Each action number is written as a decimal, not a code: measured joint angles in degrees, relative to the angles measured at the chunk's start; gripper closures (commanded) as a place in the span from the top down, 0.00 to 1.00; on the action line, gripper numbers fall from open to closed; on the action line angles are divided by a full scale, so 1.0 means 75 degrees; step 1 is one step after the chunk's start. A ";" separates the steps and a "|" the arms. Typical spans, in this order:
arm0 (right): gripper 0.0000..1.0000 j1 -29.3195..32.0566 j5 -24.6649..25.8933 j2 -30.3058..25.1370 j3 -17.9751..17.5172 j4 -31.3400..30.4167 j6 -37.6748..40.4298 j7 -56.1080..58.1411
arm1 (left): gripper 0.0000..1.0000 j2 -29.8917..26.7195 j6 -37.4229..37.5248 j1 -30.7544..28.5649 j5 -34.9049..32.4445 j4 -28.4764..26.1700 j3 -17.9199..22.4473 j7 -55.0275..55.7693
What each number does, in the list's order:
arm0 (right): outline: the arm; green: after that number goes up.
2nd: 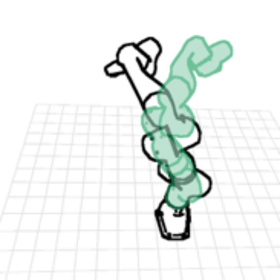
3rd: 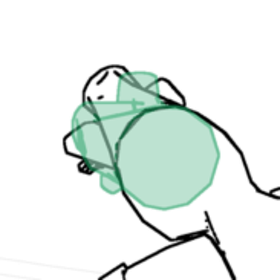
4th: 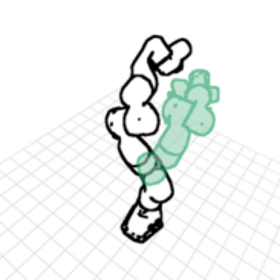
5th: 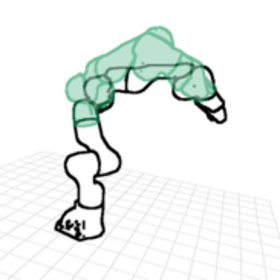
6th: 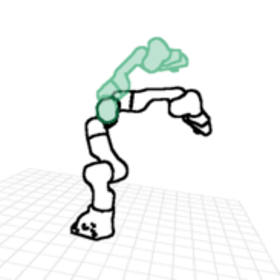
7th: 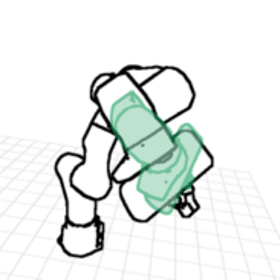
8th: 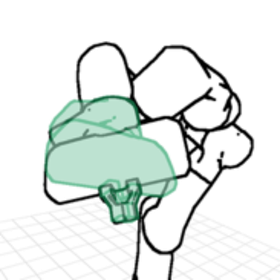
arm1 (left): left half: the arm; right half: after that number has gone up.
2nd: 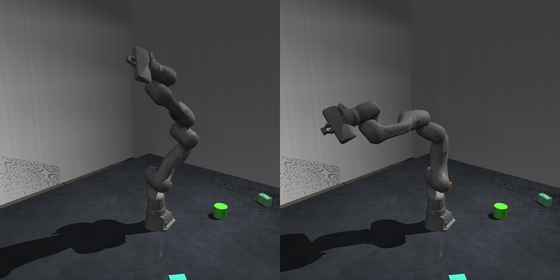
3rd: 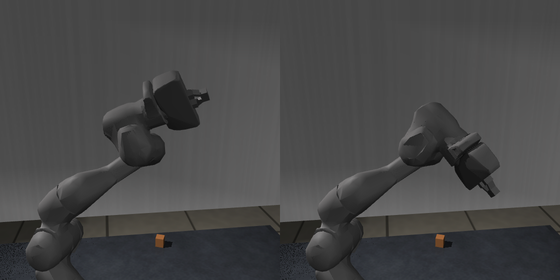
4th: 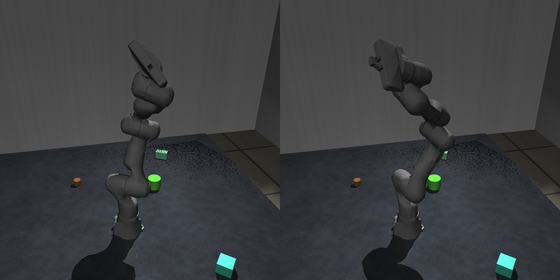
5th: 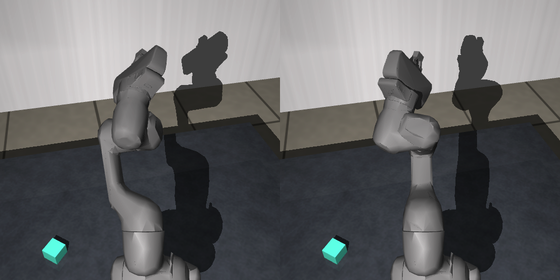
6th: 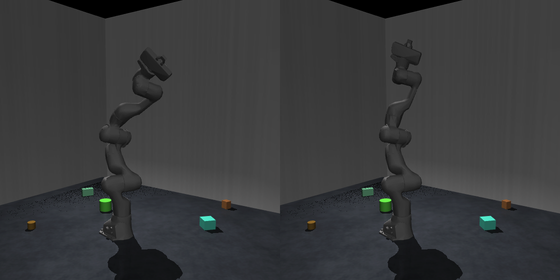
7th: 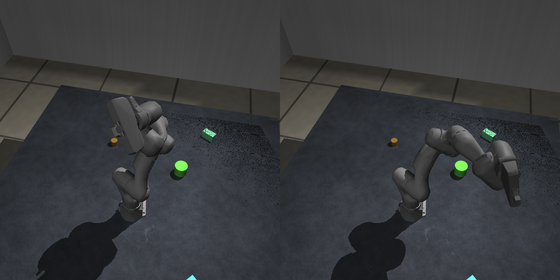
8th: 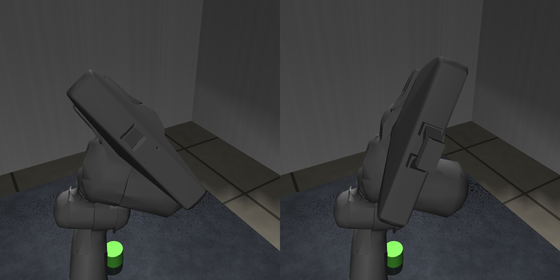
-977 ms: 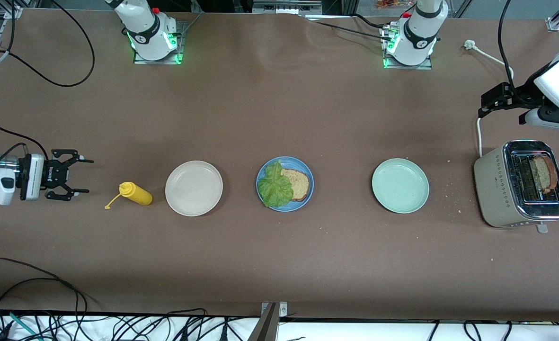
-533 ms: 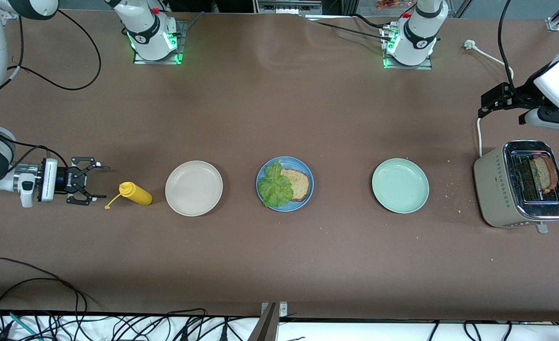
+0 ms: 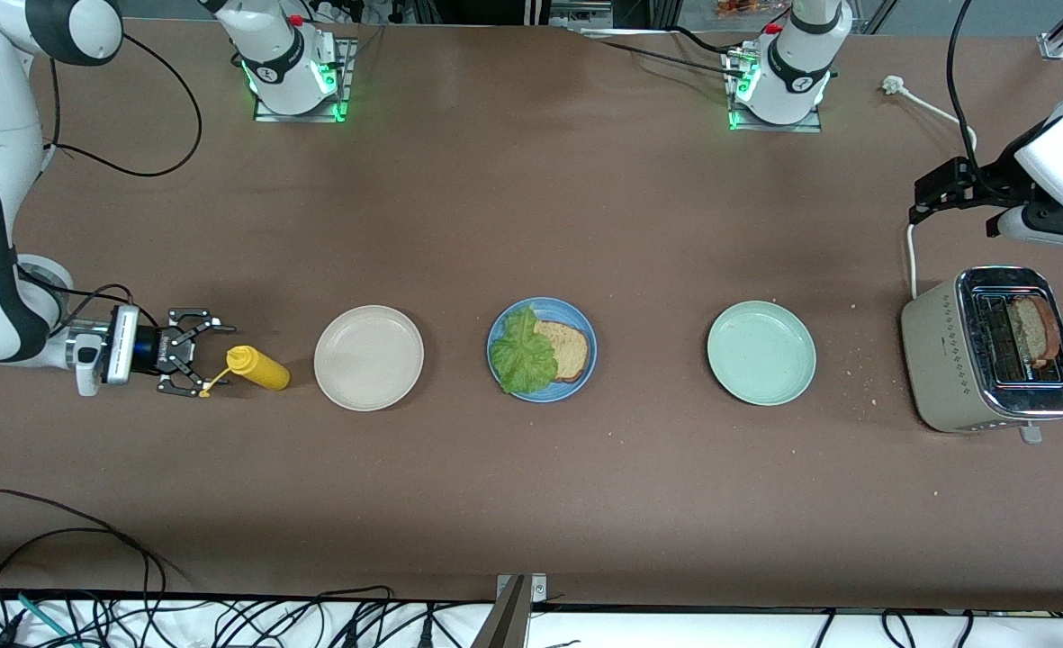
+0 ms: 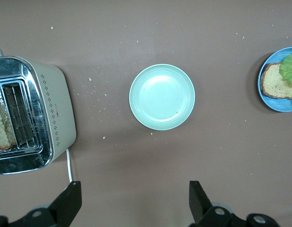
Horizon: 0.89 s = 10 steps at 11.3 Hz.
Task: Make sandwich in blue plate with both arms
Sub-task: 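Close the right gripper around the yellow squeeze bottle and lift it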
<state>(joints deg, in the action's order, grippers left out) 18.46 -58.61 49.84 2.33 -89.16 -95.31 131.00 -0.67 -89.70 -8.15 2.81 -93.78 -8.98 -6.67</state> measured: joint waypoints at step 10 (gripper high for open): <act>0.26 -0.0517 -0.0851 0.0580 -0.0308 0.0047 -0.0891 0.0350 | 1.00 0.0011 0.0000 0.0000 0.0000 0.0000 0.0000 0.0000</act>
<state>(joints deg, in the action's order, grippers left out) 14.59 -64.99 54.19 0.02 -88.81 -101.99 133.62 -0.58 -89.70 -8.15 2.81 -93.78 -8.98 -6.67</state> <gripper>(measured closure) 0.075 0.000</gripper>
